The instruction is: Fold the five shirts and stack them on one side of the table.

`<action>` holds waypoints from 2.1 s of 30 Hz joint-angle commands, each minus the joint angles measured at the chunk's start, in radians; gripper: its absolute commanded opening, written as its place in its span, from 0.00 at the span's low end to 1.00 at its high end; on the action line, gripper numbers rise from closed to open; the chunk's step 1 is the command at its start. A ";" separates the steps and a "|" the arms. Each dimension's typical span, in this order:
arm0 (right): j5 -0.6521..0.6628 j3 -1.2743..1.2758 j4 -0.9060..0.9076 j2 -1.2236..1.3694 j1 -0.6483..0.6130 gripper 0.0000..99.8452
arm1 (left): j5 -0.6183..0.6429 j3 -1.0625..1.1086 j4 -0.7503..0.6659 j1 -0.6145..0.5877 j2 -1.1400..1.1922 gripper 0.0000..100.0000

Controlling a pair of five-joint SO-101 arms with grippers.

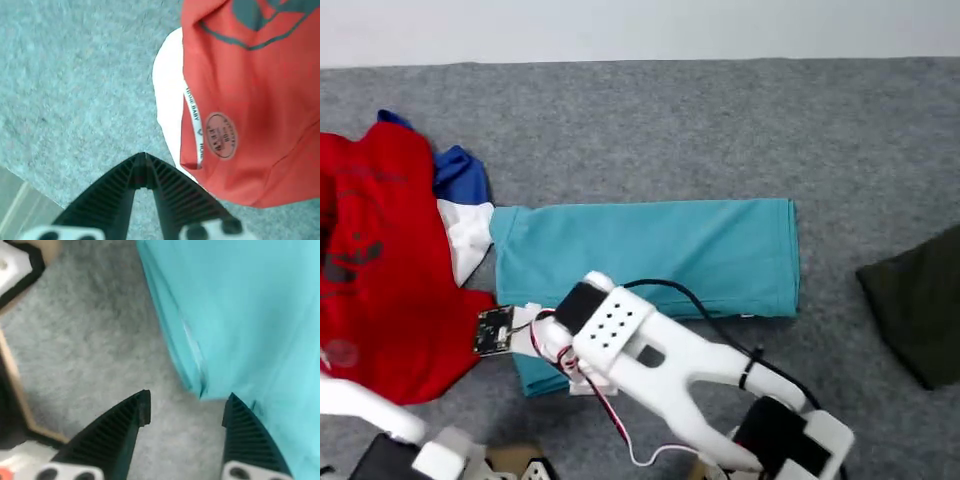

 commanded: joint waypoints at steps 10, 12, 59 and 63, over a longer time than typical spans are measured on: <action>0.114 -0.020 -0.173 0.150 -0.018 0.25 | -0.002 -0.030 -0.015 -0.037 0.011 0.00; 0.129 -0.023 -0.179 0.171 -0.018 0.25 | -0.002 -0.030 -0.012 -0.037 0.011 0.00; 0.219 -0.344 -0.019 0.433 0.105 0.01 | -0.005 -0.028 0.011 -0.135 0.009 0.00; 0.219 -0.443 0.025 0.437 0.142 0.01 | -0.005 -0.028 0.011 -0.132 0.011 0.00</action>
